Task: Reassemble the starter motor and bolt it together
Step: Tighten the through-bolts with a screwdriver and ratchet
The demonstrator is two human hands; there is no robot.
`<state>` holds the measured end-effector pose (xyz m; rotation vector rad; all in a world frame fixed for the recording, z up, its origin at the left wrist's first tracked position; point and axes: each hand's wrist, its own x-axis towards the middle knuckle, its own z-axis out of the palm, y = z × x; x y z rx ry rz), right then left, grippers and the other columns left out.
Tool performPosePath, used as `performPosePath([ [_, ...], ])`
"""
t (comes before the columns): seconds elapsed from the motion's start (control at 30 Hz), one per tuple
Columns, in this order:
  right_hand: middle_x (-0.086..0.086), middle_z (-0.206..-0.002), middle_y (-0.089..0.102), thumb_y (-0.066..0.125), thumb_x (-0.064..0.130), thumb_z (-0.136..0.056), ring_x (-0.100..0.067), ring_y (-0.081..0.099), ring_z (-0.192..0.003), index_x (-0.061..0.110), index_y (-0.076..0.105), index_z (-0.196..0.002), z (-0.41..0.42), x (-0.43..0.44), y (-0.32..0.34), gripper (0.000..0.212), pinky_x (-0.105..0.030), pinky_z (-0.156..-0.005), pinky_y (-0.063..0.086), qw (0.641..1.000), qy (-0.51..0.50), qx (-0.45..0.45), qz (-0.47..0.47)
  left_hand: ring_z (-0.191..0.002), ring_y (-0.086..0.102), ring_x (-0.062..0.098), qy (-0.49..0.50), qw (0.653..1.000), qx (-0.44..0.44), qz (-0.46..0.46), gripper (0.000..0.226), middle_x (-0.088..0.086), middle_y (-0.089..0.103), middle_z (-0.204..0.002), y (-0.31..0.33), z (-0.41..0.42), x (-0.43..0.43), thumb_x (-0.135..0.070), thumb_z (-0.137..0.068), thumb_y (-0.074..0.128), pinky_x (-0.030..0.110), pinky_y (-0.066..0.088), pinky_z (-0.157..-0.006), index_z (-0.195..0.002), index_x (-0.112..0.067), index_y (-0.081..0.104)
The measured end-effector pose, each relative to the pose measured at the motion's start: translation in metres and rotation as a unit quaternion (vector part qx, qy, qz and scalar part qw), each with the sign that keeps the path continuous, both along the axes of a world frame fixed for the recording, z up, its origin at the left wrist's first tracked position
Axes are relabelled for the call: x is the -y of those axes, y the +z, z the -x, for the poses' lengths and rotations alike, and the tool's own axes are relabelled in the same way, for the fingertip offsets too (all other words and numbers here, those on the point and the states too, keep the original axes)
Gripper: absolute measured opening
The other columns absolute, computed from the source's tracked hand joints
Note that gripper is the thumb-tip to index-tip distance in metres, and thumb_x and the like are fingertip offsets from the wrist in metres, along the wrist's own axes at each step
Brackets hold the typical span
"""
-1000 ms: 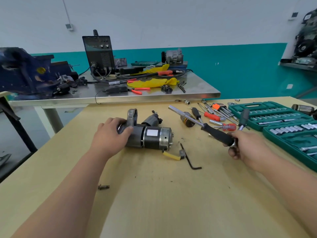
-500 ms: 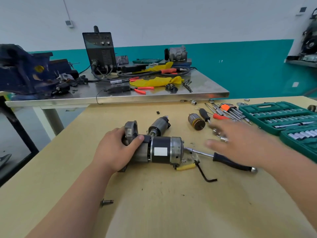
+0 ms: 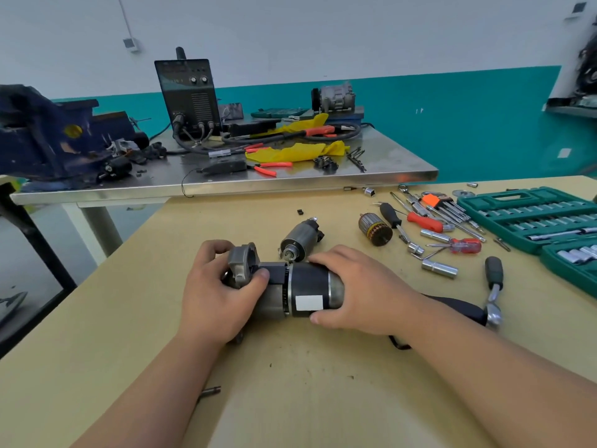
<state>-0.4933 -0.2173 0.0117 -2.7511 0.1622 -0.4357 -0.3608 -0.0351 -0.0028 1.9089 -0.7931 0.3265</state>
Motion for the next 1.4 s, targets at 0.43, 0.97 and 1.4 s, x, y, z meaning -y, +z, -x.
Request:
performPosePath([
  [0.43, 0.008, -0.090, 0.056, 0.045, 0.078, -0.067, -0.015, 0.048, -0.101, 0.026, 0.056, -0.109, 0.010, -0.013, 0.021, 0.068, -0.040, -0.114, -0.004, 0.974, -0.020, -0.064, 0.216, -0.087, 0.052, -0.010, -0.009, 1.000, -0.002, -0.006, 0.023, -0.025, 0.051, -0.101, 0.006, 0.016, 0.009, -0.045, -0.066, 0.066, 0.008, 0.036, -0.061, -0.062, -0.023, 0.064],
  [0.97, 0.003, -0.120, 0.059, 0.042, 0.058, -0.089, -0.015, 0.048, -0.113, 0.028, 0.044, -0.129, 0.007, 0.008, 0.012, 0.050, -0.038, -0.106, 0.032, 0.998, 0.018, -0.058, -0.002, -0.131, 0.034, 0.051, -0.073, 0.889, 0.392, -0.225, 0.045, 0.011, 0.056, -0.137, 0.016, 0.041, 0.020, -0.050, -0.091, 0.046, 0.068, 0.041, -0.096, -0.114, -0.022, 0.073],
  [1.4, 0.027, -0.083, 0.047, 0.068, 0.041, -0.085, 0.008, 0.044, -0.080, 0.035, 0.063, -0.101, 0.064, 0.020, 0.002, 0.018, -0.011, -0.064, 0.031, 0.998, -0.051, -0.030, -0.006, -0.132, 0.021, 0.038, -0.015, 0.921, 0.317, -0.227, 0.068, -0.007, 0.069, -0.093, 0.013, 0.054, 0.038, -0.073, -0.055, 0.064, 0.059, 0.042, -0.088, -0.093, -0.017, 0.070],
])
